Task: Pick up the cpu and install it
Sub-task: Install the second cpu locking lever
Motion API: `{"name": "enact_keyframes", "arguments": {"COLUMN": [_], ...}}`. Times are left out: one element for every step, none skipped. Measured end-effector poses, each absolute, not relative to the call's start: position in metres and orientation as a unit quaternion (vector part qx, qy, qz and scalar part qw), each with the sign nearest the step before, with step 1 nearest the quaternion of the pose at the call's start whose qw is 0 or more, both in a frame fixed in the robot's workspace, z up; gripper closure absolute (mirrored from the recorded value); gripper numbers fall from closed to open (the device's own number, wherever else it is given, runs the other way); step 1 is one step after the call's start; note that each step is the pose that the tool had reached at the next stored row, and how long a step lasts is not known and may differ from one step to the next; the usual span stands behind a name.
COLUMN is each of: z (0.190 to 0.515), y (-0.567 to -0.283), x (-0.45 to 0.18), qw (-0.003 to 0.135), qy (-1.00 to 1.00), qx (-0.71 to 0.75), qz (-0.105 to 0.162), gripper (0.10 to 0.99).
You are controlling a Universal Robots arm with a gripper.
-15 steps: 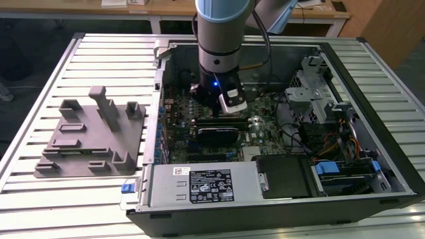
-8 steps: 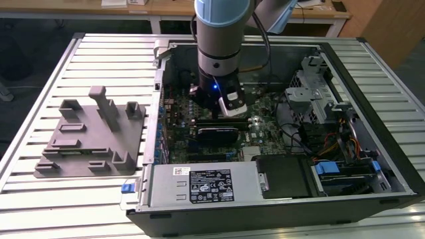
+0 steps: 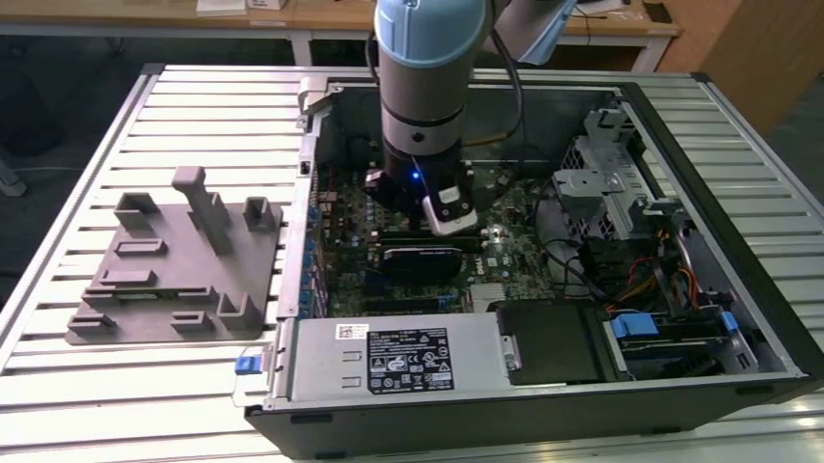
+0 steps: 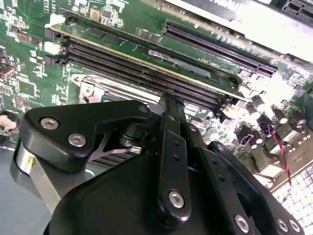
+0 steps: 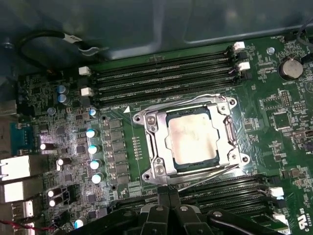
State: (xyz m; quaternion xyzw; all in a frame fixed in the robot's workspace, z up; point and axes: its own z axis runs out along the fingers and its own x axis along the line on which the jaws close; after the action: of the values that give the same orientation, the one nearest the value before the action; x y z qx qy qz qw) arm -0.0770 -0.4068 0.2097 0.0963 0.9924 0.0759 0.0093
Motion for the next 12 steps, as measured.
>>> {"name": "enact_keyframes", "arguments": {"z": [0.2091, 0.2084, 0.2077, 0.2069, 0.2060, 0.2051, 0.2042, 0.2034, 0.2027, 0.2021, 0.2015, 0.2010], "y": [-0.4075, -0.4078, -0.4078, -0.4078, -0.4078, -0.4078, -0.4078, -0.4078, -0.4078, -0.4078, -0.4078, -0.4078], "x": [-0.0775, -0.0780, -0.0787, -0.0795, -0.0802, -0.0808, -0.0812, -0.0817, -0.0823, -0.0828, -0.0833, -0.0838], "qw": [0.009, 0.009, 0.008, 0.008, 0.008, 0.007, 0.007, 0.007, 0.006, 0.006, 0.006, 0.006], "qy": [0.992, 0.992, 0.992, 0.992, 0.992, 0.991, 0.991, 0.991, 0.991, 0.991, 0.991, 0.991], "qx": [0.095, 0.095, 0.094, 0.093, 0.092, 0.091, 0.091, 0.090, 0.089, 0.088, 0.088, 0.087], "qz": [0.079, 0.082, 0.085, 0.088, 0.091, 0.094, 0.096, 0.099, 0.100, 0.102, 0.103, 0.104], "gripper": [0.980, 0.980, 0.980, 0.980, 0.980, 0.980, 0.980, 0.980, 0.980, 0.980, 0.980, 0.980]}}
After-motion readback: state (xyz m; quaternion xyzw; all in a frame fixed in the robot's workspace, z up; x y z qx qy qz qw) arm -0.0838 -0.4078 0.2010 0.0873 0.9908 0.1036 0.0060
